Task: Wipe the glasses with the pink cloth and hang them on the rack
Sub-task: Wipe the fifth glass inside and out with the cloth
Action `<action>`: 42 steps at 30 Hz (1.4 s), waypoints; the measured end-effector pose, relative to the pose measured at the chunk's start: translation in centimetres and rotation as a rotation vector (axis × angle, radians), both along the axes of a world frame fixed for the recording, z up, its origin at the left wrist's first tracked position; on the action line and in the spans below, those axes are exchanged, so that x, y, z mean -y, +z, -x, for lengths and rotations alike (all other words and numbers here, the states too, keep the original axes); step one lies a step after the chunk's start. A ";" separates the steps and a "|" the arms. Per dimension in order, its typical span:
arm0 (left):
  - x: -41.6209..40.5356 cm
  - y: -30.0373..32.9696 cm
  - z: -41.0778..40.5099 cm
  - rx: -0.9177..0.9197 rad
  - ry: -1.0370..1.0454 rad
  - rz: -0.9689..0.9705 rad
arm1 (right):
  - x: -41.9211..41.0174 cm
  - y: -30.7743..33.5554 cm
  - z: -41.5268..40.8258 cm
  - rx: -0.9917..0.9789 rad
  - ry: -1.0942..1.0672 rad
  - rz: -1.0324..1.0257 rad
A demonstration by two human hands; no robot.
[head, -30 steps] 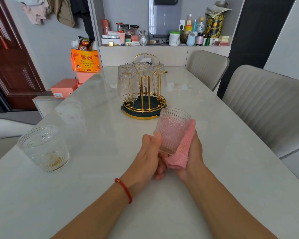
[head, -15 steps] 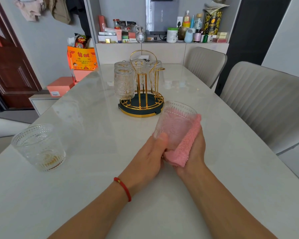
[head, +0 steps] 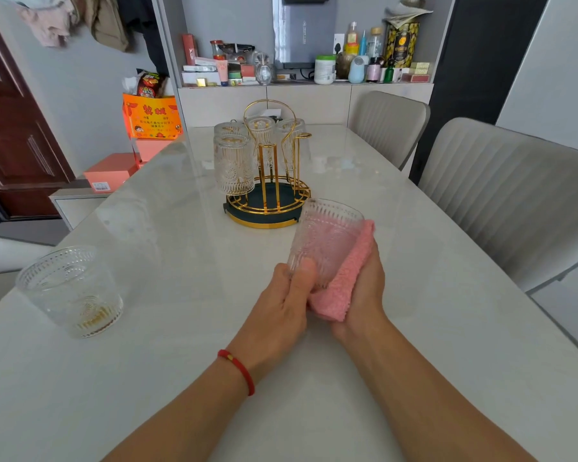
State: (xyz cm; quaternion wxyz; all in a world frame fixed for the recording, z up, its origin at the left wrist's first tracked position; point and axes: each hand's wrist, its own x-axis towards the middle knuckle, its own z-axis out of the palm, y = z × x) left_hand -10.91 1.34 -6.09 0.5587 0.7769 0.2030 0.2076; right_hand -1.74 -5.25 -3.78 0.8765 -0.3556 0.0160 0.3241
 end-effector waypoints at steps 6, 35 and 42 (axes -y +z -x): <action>-0.2 1.7 0.0 -0.196 -0.145 0.219 | -0.4 -0.3 -0.5 -0.080 0.054 -0.019; -0.5 2.1 0.5 -0.321 -0.151 0.424 | 0.0 0.3 0.2 -0.055 -0.038 0.041; -0.3 2.0 0.8 -0.249 -0.174 0.321 | 0.3 -0.1 -0.1 -0.022 -0.028 0.025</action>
